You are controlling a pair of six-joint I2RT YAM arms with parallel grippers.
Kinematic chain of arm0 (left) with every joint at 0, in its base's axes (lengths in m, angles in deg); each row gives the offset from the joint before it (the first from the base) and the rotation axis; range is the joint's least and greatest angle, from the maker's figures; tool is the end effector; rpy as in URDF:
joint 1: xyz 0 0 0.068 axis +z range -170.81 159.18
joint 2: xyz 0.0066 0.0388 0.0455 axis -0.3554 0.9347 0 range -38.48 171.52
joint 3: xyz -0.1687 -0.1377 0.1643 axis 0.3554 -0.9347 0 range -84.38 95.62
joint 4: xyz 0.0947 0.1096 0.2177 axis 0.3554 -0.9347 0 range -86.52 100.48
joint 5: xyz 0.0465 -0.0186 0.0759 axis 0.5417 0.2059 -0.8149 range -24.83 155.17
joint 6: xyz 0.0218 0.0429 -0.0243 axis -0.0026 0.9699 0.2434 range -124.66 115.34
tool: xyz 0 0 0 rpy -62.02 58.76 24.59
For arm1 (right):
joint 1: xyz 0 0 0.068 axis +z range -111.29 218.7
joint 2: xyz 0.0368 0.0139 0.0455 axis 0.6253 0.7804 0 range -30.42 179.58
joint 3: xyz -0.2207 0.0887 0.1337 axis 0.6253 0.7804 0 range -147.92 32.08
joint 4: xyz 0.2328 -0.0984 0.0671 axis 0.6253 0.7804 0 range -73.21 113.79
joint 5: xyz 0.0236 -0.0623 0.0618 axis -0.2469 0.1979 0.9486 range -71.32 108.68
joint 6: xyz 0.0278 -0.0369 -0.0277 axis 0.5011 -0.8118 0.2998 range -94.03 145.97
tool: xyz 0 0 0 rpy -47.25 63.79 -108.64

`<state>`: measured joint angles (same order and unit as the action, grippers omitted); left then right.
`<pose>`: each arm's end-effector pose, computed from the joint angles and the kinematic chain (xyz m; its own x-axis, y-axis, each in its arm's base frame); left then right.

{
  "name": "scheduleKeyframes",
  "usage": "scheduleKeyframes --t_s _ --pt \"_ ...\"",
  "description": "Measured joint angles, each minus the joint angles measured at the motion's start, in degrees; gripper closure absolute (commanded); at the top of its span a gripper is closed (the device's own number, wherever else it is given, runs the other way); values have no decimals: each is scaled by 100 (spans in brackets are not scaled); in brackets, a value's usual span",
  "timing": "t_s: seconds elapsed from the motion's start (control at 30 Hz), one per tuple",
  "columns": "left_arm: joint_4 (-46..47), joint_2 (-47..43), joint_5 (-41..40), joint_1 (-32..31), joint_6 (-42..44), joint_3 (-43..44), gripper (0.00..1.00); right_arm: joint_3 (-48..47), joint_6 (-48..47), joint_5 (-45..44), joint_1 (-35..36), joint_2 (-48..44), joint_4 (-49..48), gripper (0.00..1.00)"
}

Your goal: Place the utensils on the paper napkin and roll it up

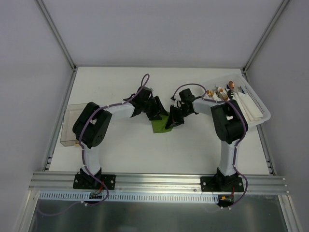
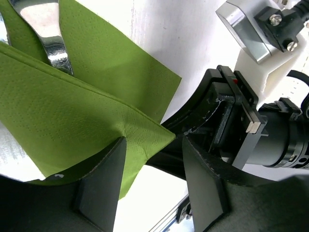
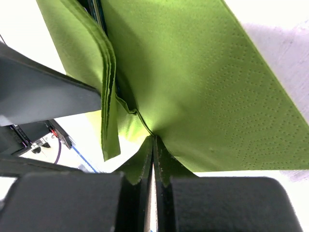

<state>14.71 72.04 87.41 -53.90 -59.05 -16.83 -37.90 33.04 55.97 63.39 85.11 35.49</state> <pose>0.3414 -0.2384 0.1706 -0.9172 -0.3006 -0.2616 0.0119 0.6355 -0.7720 0.3479 0.1836 0.1267 -0.8825 -0.2979 -0.3639 -0.4663 0.6545 0.5951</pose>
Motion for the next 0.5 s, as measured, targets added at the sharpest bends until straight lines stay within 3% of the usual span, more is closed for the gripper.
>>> scheduleKeyframes --t_s 0.5 --pt "-328 17 -175 2 153 79 73 0 22 20 0 0 -4 100"
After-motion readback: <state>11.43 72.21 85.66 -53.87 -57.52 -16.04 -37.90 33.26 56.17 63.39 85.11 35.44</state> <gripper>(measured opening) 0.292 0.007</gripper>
